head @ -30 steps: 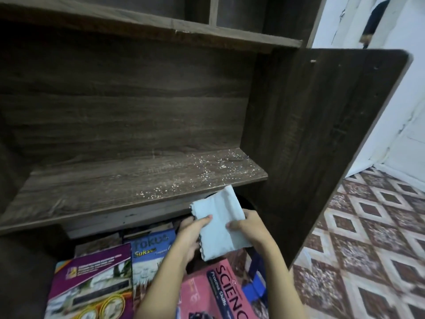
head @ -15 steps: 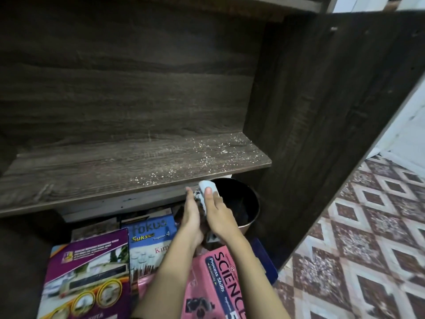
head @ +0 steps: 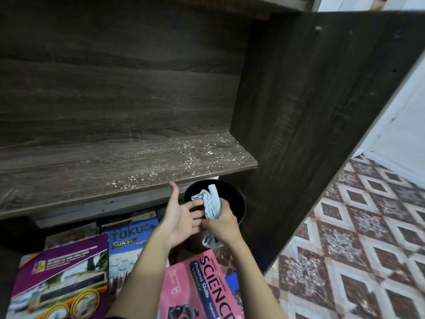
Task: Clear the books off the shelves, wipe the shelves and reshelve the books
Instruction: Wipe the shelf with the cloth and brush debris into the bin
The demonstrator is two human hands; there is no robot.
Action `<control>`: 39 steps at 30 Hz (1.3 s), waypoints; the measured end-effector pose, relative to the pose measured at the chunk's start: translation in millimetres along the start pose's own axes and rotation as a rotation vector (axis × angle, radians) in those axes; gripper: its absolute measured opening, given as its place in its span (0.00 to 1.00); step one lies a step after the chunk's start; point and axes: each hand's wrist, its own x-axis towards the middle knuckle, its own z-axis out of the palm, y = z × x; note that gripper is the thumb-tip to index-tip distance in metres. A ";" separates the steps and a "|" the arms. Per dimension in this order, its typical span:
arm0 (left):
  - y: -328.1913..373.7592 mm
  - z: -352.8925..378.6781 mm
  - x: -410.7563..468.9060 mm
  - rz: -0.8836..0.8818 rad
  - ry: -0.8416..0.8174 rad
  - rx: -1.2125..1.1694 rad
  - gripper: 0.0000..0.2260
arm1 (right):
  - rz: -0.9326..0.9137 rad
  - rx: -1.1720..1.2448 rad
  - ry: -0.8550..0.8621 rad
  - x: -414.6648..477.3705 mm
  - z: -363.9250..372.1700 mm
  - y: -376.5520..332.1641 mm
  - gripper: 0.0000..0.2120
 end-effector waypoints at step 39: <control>-40.2 18.5 113.3 0.384 0.308 2.279 0.15 | 0.074 -0.280 0.328 15.5 -59.0 -7.4 0.20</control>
